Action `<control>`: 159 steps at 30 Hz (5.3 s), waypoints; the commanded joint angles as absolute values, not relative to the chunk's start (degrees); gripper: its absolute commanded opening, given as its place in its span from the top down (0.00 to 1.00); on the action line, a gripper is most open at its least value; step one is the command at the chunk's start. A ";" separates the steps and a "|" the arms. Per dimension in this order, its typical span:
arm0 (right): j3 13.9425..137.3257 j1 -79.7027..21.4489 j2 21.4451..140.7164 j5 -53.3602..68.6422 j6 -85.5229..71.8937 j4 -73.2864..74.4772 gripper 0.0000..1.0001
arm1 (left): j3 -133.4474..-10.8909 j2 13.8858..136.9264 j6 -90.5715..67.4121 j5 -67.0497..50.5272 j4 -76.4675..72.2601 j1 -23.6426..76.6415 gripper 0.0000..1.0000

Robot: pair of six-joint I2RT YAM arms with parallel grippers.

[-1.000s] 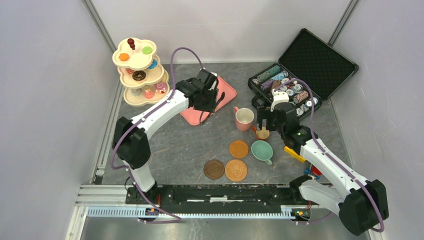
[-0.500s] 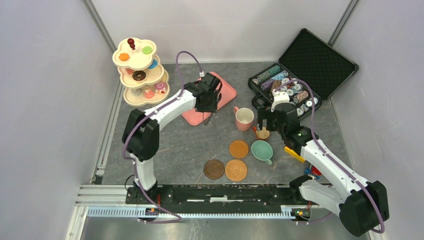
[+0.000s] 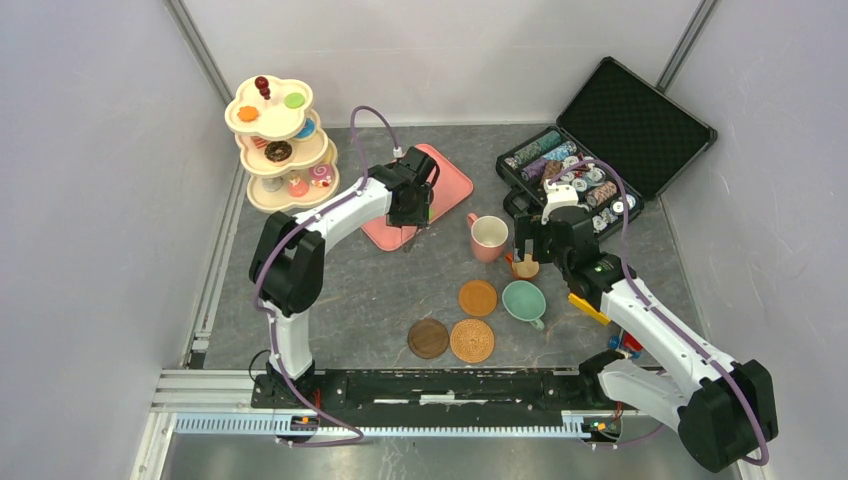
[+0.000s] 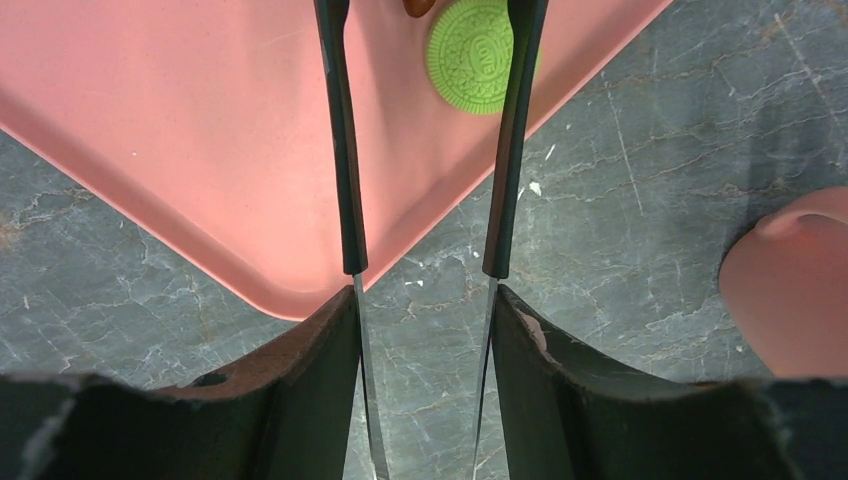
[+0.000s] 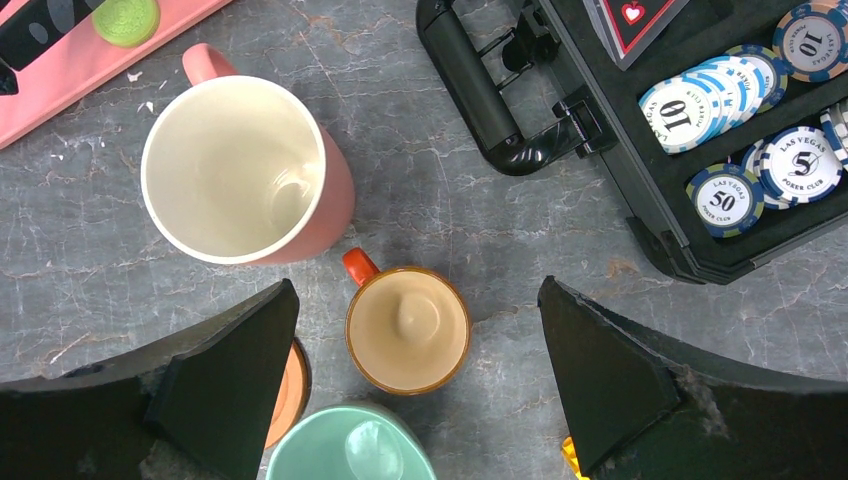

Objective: Serve the afternoon tea

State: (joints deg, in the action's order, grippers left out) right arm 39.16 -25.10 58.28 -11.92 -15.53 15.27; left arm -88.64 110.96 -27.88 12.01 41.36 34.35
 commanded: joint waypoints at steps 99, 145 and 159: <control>40.55 -25.29 57.77 -10.18 -18.17 13.78 0.02 | -111.37 96.89 -13.62 17.94 57.36 2.64 0.56; 40.44 -25.31 56.71 -10.87 -17.03 15.17 0.02 | -84.34 100.38 -21.91 7.18 43.68 36.30 0.44; 39.79 -25.31 57.70 -10.81 -16.95 14.20 0.02 | -84.93 105.00 -22.76 10.39 42.83 36.56 0.49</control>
State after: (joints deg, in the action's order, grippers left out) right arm 39.31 -25.12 57.69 -10.74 -16.64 15.55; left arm -83.59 105.49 -19.94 7.92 45.08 36.40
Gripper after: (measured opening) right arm 0.978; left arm 0.523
